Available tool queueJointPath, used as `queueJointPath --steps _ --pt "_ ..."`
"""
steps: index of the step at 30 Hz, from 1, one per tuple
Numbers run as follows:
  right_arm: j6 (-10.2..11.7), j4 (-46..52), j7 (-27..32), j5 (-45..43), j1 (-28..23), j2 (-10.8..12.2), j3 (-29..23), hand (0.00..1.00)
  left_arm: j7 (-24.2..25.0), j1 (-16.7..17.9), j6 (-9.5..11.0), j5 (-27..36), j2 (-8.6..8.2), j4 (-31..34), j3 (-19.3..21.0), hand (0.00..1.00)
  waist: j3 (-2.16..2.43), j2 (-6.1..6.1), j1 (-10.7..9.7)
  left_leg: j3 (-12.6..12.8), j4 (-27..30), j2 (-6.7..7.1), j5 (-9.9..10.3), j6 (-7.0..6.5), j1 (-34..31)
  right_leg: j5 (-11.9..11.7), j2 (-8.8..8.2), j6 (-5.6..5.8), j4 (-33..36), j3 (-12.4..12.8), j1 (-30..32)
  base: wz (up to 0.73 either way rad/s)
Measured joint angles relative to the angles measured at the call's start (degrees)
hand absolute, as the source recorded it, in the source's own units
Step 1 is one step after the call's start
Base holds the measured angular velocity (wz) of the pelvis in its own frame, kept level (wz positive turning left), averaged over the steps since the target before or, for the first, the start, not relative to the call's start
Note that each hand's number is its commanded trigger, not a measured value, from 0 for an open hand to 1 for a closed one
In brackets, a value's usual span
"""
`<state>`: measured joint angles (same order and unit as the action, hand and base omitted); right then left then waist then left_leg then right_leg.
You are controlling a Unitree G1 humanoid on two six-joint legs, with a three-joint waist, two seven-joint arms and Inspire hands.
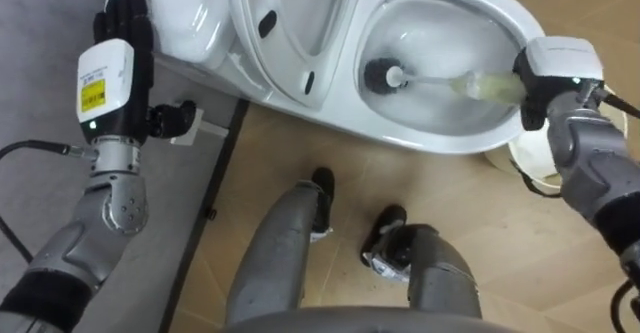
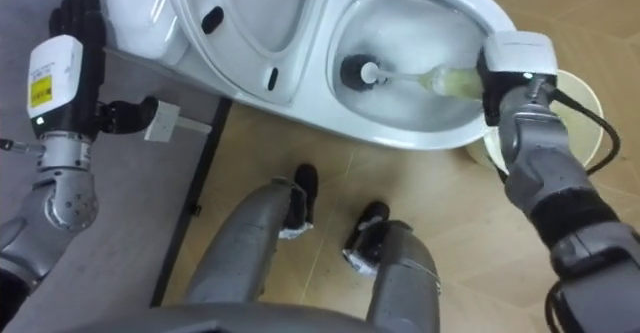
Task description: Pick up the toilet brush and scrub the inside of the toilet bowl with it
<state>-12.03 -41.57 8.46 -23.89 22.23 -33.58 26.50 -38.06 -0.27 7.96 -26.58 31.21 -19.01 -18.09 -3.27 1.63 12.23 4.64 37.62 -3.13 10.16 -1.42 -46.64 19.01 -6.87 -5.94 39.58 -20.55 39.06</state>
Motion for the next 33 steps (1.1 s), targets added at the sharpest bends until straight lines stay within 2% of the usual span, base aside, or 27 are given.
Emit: queueJointPath --steps 1,2,5,8,11,13,15,18,21,22,24,26,29,33 --pt "0.97 -3.02 1.07 7.14 1.22 0.43 -1.41 1.0 -0.57 -0.09 -0.21 -0.1 -0.03 0.5 0.13 0.0 -0.24 -0.64 -0.16 0.29 -0.05 0.13 -0.2 -0.15 -0.4 0.06 -0.32 0.05 0.67 0.51 0.89 0.0" --pt "1.42 -5.66 2.19 13.8 2.5 0.74 -2.86 1.0 -1.03 0.03 -0.41 -0.32 -0.18 1.0 0.42 0.0 -0.25 -1.07 -0.4 0.37 0.1 0.55 -0.28 -0.22 -0.85 0.11 -0.73 0.0 1.42 0.75 1.68 0.0" --pt "1.94 -9.22 3.71 26.21 3.9 0.69 -5.96 1.0 -1.47 -0.24 -1.12 -0.56 -0.62 1.03 0.65 0.0 -0.22 -1.05 -1.83 0.33 0.03 0.85 -0.66 -0.66 -1.02 0.11 -1.19 0.28 1.71 0.71 1.9 0.06" --pt "2.22 -9.9 4.33 30.77 3.34 1.53 -7.55 1.0 -1.5 -0.15 -2.46 -1.28 -1.18 1.15 1.23 0.0 -0.19 -0.97 -3.16 0.4 0.04 1.22 -0.9 -1.06 -1.0 0.12 -1.87 0.45 2.11 0.39 1.83 0.03" --pt "2.21 -10.31 4.7 31.87 3.23 2.58 -7.55 1.0 -1.35 -0.2 -3.78 -2.45 -1.67 1.22 1.25 0.0 -0.09 -0.67 -3.85 0.76 -0.2 1.6 -1.23 -1.54 -0.98 0.19 -2.42 0.75 2.42 0.46 2.04 0.04" --pt "2.36 -11.31 4.77 31.5 3.22 2.98 -7.48 1.0 -1.02 -0.25 -3.96 -2.5 -1.68 1.18 1.24 0.0 -0.09 -0.53 -4.13 0.67 -0.15 2.02 -1.3 -1.67 -0.84 0.33 -2.93 1.05 2.96 0.49 2.04 0.07" --pt "2.81 -11.64 5.01 28.23 2.8 3.08 -7.5 1.0 -0.41 -0.36 -4.52 -3.56 -2.15 1.02 1.24 0.0 -0.07 -0.07 -4.04 0.76 0.0 2.16 -1.24 -1.79 -0.79 0.31 -3.15 1.25 3.18 0.5 2.04 0.02" --pt "4.02 -11.68 6.3 21.31 1.77 4.69 -7.47 1.0 0.33 -0.38 -5.88 -5.97 -3.72 -0.53 1.25 0.0 0.06 0.95 -3.85 0.86 -0.47 2.13 -1.08 -2.06 -0.15 0.13 -3.05 1.46 3.01 0.54 1.29 -0.02" --pt "3.92 -11.39 6.23 11.43 1.69 6.52 -7.38 1.0 1.56 -0.48 -7.49 -8.13 -4.61 -1.03 1.16 0.0 0.53 2.73 -3.59 0.96 -0.7 1.94 -1.07 -2.08 0.19 -0.3 -2.79 1.48 2.47 0.67 1.05 -0.08" --pt "3.82 -11.39 5.69 7.08 1.58 6.8 -7.28 1.0 2.2 -0.39 -7.85 -8.75 -5.13 -1.71 1.12 0.0 0.93 3.49 -3.2 1.26 -0.95 1.74 -1.1 -2.1 0.4 -0.63 -2.56 1.43 2.06 0.9 1.01 -0.16" --pt "3.01 -10.95 4.79 3.37 1.17 6.83 -3.99 1.0 2.81 -0.36 -8.56 -9.02 -5.46 -2.42 0.28 0.0 1.22 4.12 -2.36 1.52 -1.04 1.68 -1.08 -2.1 0.84 -0.66 -2.37 1.4 2.08 1.49 0.91 -0.16" --pt "0.59 -7.2 2.54 -3.26 0.74 6.53 -0.41 1.0 3.26 -0.7 -9.21 -9.04 -5.4 -2.43 0.09 0.0 1.2 4.35 -1.82 1.86 -1.12 1.15 -0.99 -1.82 0.95 -0.86 -1.76 1.03 1.71 1.83 0.96 -0.13" --pt "-2.08 -3.47 -0.24 -10.15 0.62 6.53 -0.12 1.0 3.74 -0.18 -9.35 -8.98 -5.25 -2.56 0.0 0.0 1.18 4.94 -1.03 1.82 -2.08 0.28 -1.17 -1.19 1.87 -1.98 -0.12 0.58 -0.85 1.74 -0.41 -0.15" --pt "-4.44 3.58 -3.39 -17.9 -2.65 6.24 -0.08 1.0 4.03 0.44 -9.29 -8.83 -5.31 -2.48 -0.13 0.0 1.23 5.04 -0.87 1.84 -3.22 -0.06 -1.33 -0.73 3.71 -2.17 0.58 0.4 -2.68 1.39 -2.4 0.0"
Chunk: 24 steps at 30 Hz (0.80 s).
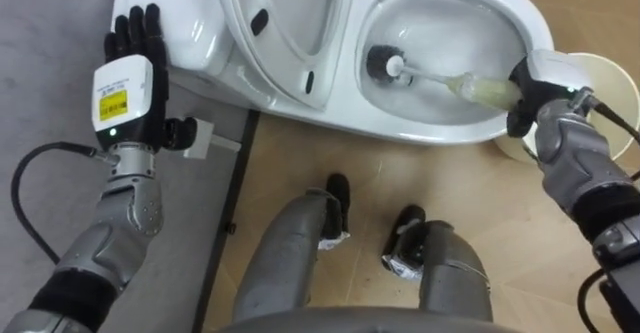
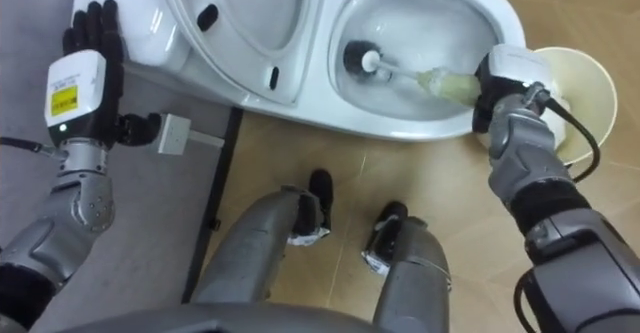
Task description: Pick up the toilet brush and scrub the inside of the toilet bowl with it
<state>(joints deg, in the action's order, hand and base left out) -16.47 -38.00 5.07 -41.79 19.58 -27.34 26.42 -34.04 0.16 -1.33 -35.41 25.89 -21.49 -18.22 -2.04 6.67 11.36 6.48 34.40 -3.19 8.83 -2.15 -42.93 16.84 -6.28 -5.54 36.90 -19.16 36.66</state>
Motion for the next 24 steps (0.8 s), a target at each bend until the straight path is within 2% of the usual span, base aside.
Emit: queueJointPath --steps 3,6,9,11,12,14,15,18,19,21,23,24 --pt "-0.37 2.41 -1.26 -2.65 -1.38 -0.3 -0.01 1.0 -0.02 0.32 0.38 -0.12 0.08 -0.54 0.06 0.0 -0.08 -0.19 -0.07 0.04 -0.89 0.03 -0.1 0.32 1.04 -0.03 0.28 -0.05 -0.84 0.21 -0.93 0.0" --pt "-0.4 2.96 -1.56 -3.11 -2.87 -0.89 -0.02 1.0 -0.06 0.26 1.58 1.44 0.14 -1.68 0.12 0.0 -0.18 -0.91 -0.06 0.29 -0.99 0.05 0.03 0.56 2.29 0.34 0.36 -0.16 -1.18 0.22 -2.33 0.02" --pt "0.51 2.95 -1.46 -3.44 -5.37 -0.78 -0.27 1.0 -0.03 0.57 2.78 1.51 0.1 -3.36 0.5 0.0 -0.24 -3.03 -0.22 0.39 -1.33 0.11 -0.01 0.62 4.18 0.76 0.43 -0.19 -2.04 0.12 -4.45 0.06" --pt "2.33 3.33 -1.48 -3.49 -8.53 -0.16 -1.81 1.0 0.56 1.07 4.1 1.01 -0.05 -3.84 1.94 0.0 -0.09 -4.72 -0.67 0.48 -2.27 0.12 -0.05 0.69 6.59 1.0 0.49 -0.06 -3.8 -0.96 -7.63 0.18" --pt "3.0 3.5 -1.53 -3.5 -9.49 -0.04 -2.64 1.0 0.93 1.42 4.5 0.87 -0.06 -3.84 2.38 0.0 -0.01 -5.04 -0.95 0.55 -2.51 0.09 -0.06 0.69 7.24 1.04 0.56 0.01 -4.38 -1.36 -8.57 0.25" --pt "4.76 5.17 -2.52 -3.3 -12.79 0.18 -4.17 1.0 1.18 2.98 5.07 0.88 -0.13 -3.96 3.04 0.0 0.03 -6.67 -1.19 1.11 -3.78 0.02 -0.05 0.69 10.33 0.99 0.69 0.39 -6.26 -1.48 -11.93 0.09" --pt "5.24 5.22 -2.69 -3.35 -13.44 0.29 -4.63 1.0 1.23 3.52 5.14 0.88 -0.32 -3.94 3.35 0.0 0.1 -6.82 -1.4 1.11 -4.04 0.05 -0.04 0.69 11.11 0.89 0.83 0.55 -6.99 -1.51 -12.93 0.0" --pt "6.9 7.89 -3.38 -3.36 -19.08 0.35 -7.64 1.0 2.97 7.13 5.59 0.89 -0.65 -3.04 4.73 0.0 0.35 -7.15 -1.8 1.15 -5.96 0.28 0.02 0.75 15.67 0.31 1.26 1.44 -10.54 -1.59 -18.3 0.05" --pt "7.91 8.44 -3.26 -3.1 -21.37 0.5 -8.78 1.0 3.49 8.74 5.57 0.59 -0.8 -2.71 5.35 0.0 0.47 -7.33 -2.19 1.21 -7.41 0.93 0.02 0.74 17.82 0.13 1.25 1.78 -11.81 -1.53 -20.29 0.06" --pt "9.25 9.92 -3.47 -1.52 -25.29 0.99 -11.3 1.0 3.94 12.65 5.65 0.6 -1.92 -1.14 6.87 0.0 0.83 -7.54 -2.53 1.27 -9.94 1.32 0.03 0.75 21.15 -0.08 1.21 2.3 -13.66 -1.37 -23.08 0.03" --pt "11.2 12.21 -3.6 -1.09 -30.18 2.43 -14.41 1.0 4.62 17.91 6.14 0.85 -4.22 0.57 9.77 0.0 1.09 -7.79 -3.04 1.23 -12.73 1.85 0.02 0.75 25.33 -0.41 1.29 2.83 -16.27 -1.4 -27.07 -0.02" --pt "11.55 12.11 -3.6 -1.19 -30.81 3.07 -14.84 1.0 4.89 18.91 6.3 0.86 -4.86 0.65 10.54 0.0 1.13 -7.85 -3.24 1.22 -13.49 1.95 0.02 0.76 26.52 -0.53 1.42 3.0 -17.11 -1.44 -28.28 0.04"
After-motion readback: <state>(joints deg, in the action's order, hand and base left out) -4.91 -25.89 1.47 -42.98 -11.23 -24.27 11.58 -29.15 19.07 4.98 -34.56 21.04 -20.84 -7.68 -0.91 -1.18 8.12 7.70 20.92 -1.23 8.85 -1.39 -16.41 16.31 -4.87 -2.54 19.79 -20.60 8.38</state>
